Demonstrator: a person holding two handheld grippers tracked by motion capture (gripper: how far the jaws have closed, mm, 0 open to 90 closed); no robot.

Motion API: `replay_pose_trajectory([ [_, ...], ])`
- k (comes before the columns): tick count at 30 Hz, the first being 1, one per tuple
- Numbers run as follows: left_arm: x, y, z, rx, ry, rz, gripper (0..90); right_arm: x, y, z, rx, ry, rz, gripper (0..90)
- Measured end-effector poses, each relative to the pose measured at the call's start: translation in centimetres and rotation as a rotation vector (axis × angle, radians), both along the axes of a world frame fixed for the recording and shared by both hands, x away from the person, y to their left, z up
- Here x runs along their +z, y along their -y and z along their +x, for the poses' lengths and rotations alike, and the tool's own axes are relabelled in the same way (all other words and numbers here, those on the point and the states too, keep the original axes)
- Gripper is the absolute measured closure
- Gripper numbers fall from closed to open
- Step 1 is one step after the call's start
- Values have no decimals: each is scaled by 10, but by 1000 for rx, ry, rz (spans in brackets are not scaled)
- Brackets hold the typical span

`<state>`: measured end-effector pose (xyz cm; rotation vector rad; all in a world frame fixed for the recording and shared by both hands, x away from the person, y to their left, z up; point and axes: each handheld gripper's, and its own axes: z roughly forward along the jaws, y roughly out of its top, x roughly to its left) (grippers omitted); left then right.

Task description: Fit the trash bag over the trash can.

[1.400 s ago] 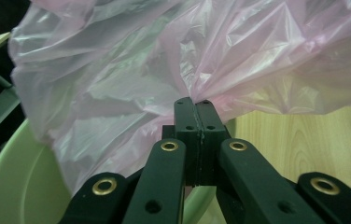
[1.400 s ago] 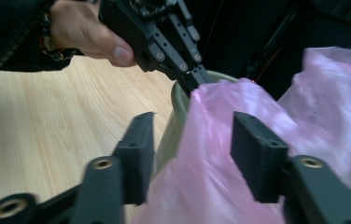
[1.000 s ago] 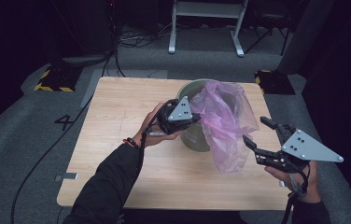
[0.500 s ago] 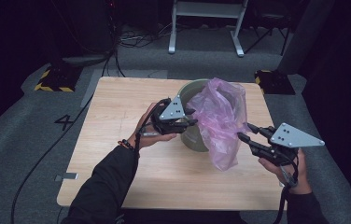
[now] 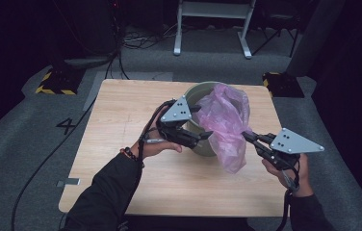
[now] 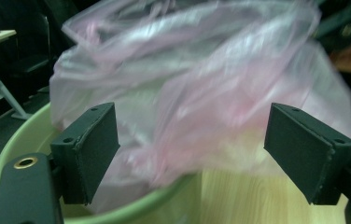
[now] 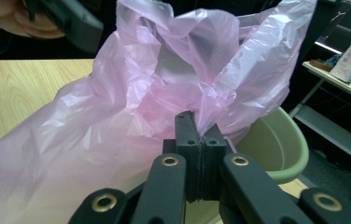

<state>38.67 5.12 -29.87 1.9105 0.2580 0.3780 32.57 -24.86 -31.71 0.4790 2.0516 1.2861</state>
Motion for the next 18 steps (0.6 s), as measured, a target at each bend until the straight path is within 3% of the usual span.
replay_pose_trajectory([
  [3, 1, 9, -2, -12, -6, 18, 179, -2, -3, 0, 1, 4, -15, 897],
  [5, -2, 21, -6, 4, 15, 85, 242, -3, -7, -1, 19, 9, -27, 897],
  [6, -2, 21, -6, 4, 15, 85, 285, -3, -7, -1, 19, 9, -27, 897],
  [7, -6, 28, -6, 19, 33, 137, 412, -4, -10, -3, 32, 10, -33, 897],
  [8, -8, 30, -7, 14, 45, 164, 464, -4, -11, -3, 37, 10, -35, 897],
  [10, -10, 29, -7, 20, 68, 187, 585, -6, -12, -4, 39, 10, -36, 897],
  [13, -12, 21, -5, 11, 74, 181, 722, -8, -9, -4, 30, 10, -29, 897],
  [16, -13, 11, -4, 8, 76, 172, 778, -10, -3, -3, 13, 2, -8, 897],
  [18, -17, -5, -2, 15, 70, 157, 791, -12, 1, -2, -1, -8, 0, 897],
])
